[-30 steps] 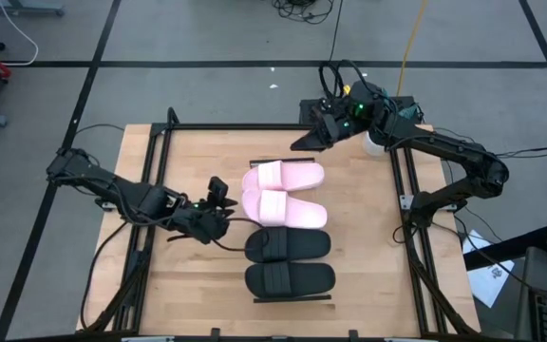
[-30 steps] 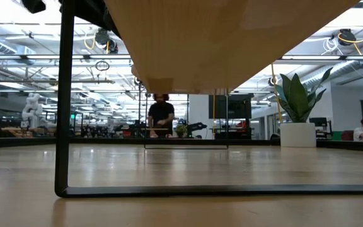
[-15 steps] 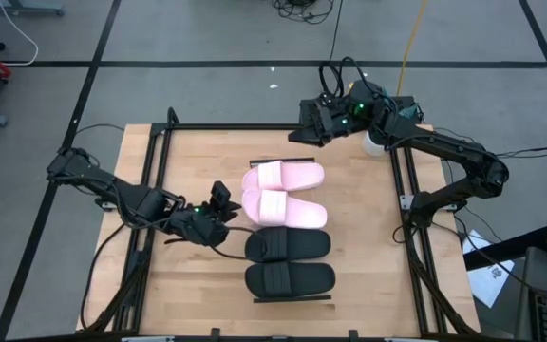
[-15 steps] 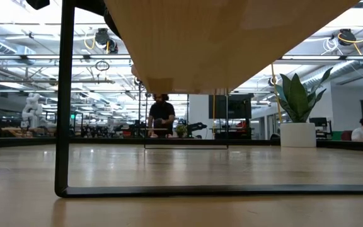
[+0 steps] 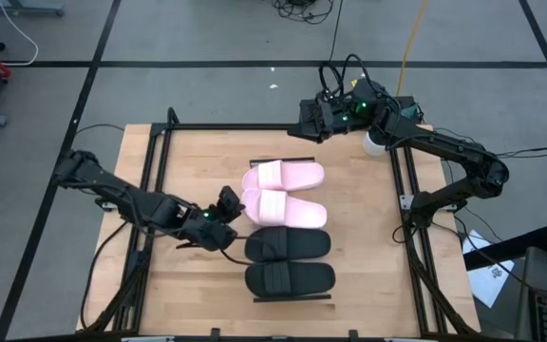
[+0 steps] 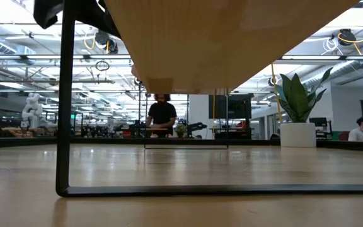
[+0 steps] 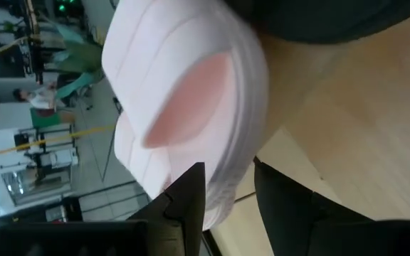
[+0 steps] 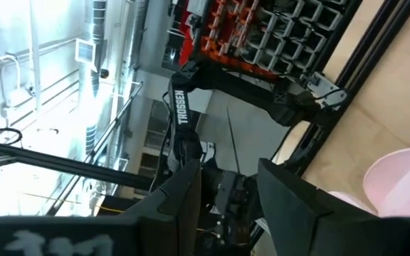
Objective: Pick and place slides into the shelf
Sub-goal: Put the pink slides on the shelf
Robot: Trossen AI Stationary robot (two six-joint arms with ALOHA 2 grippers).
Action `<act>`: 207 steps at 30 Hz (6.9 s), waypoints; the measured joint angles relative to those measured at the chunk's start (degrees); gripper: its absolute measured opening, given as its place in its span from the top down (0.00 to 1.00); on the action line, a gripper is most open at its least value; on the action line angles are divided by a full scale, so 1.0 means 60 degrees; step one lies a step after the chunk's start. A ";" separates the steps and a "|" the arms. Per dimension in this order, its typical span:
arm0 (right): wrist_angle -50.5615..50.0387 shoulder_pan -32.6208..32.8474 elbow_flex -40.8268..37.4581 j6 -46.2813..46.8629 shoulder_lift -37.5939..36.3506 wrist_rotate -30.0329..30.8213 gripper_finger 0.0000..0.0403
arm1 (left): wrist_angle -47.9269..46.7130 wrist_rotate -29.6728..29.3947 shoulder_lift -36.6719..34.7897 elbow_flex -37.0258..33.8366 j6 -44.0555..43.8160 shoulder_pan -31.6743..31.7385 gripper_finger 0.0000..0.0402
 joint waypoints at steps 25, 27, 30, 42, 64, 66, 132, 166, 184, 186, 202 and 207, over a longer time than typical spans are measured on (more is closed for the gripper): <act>0.0004 0.0000 0.0000 -0.0126 0.0000 0.0011 0.68 | 0.0497 0.0244 0.0215 -0.0007 -0.0252 0.0213 0.69; 0.0004 0.0000 0.0000 -0.0143 0.0000 0.0015 0.68 | 0.0491 0.0232 0.0218 -0.0007 -0.0263 0.0213 0.73; 0.0006 0.0000 0.0000 -0.0180 0.0000 0.0016 0.68 | 0.0491 0.0249 0.0219 -0.0007 -0.0242 0.0213 0.83; 0.0004 0.0000 0.0000 -0.0215 0.0000 0.0025 0.68 | 0.0474 0.0680 0.0219 -0.0007 -0.0352 0.0213 0.99; 0.0004 0.0000 0.0000 -0.0324 0.0000 0.0310 0.68 | 0.0309 0.1297 0.0215 0.0259 -0.1399 0.0067 1.00; 0.0004 0.0000 0.0000 -0.0324 0.0000 0.0310 0.68 | 0.0327 0.1313 0.0215 0.0259 -0.1403 0.0060 1.00; 0.0004 0.0011 0.0000 -0.0460 0.0000 0.0273 0.68 | -0.0018 -0.0245 0.0146 0.0270 -0.1963 0.0825 0.74; 0.0077 0.0018 0.0000 -0.0612 0.0000 0.0226 0.68 | 0.0067 0.3321 -0.0095 0.0119 -0.2657 0.3803 0.74; 0.0367 0.0018 0.0000 -0.0543 0.0000 0.0251 0.68 | 0.0641 0.3685 -0.0028 -0.0144 -0.2624 0.4014 0.74; 0.0407 0.0018 0.0000 -0.0545 0.0000 0.0257 0.68 | 0.0685 0.3685 -0.0026 -0.0296 -0.2634 0.4023 0.74; 0.0584 0.0018 0.0004 -0.0543 0.0000 0.0270 0.68 | 0.1565 0.3232 -0.0029 -0.0648 -0.2491 0.4248 0.74; 0.0581 0.0018 0.0004 -0.0543 0.0004 0.0270 0.68 | 0.1573 0.3215 -0.0029 -0.0648 -0.2481 0.4427 0.74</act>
